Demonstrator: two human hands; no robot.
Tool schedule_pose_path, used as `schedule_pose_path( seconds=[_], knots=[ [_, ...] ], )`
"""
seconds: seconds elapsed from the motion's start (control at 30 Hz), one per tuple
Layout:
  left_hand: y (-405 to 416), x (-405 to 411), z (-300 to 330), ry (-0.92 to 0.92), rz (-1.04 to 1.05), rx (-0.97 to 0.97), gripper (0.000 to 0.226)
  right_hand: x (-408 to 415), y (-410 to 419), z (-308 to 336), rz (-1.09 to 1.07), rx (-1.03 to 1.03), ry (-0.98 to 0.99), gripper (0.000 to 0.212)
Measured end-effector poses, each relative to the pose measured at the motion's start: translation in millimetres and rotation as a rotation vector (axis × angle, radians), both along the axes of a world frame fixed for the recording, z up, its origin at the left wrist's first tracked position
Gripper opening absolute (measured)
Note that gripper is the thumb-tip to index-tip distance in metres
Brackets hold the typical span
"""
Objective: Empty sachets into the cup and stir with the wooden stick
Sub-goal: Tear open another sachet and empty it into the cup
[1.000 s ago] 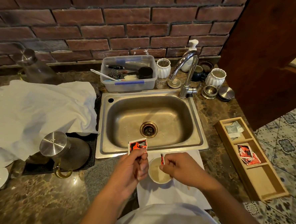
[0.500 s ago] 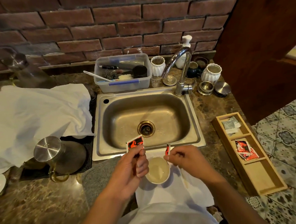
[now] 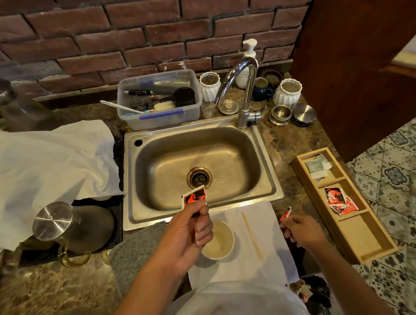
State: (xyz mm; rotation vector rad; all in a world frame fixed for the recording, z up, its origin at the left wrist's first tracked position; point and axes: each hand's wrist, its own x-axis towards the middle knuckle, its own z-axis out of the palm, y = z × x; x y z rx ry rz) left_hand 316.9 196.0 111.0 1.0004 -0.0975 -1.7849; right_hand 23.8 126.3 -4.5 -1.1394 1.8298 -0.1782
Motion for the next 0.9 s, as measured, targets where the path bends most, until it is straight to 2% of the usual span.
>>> schedule_pose_path(
  seconds=[0.23, 0.53, 0.67, 0.8, 0.9],
  knots=[
    [-3.9, 0.9, -2.2, -0.006, -0.026, -0.012, 0.023, -27.9, 1.1, -23.4, -0.211, 0.124, 0.115, 0.028],
    [-7.2, 7.3, -3.0, -0.011, -0.006, -0.014, 0.024, -36.7, -8.8, -32.3, -0.267, 0.205, 0.097, 0.027],
    [-4.4, 9.1, -7.5, 0.012, -0.001, -0.003, 0.024, -37.5, -7.5, -33.5, -0.267, 0.239, 0.130, 0.036],
    [-1.0, 6.4, -10.7, 0.015, -0.017, -0.012, 0.023, -33.8, -4.1, -29.1, -0.247, 0.174, 0.124, 0.039],
    [-1.2, 4.2, -11.0, 0.033, -0.013, -0.019, 0.023, -10.7, -3.9, -15.6, -0.101, 0.053, 0.020, 0.041]
  ],
)
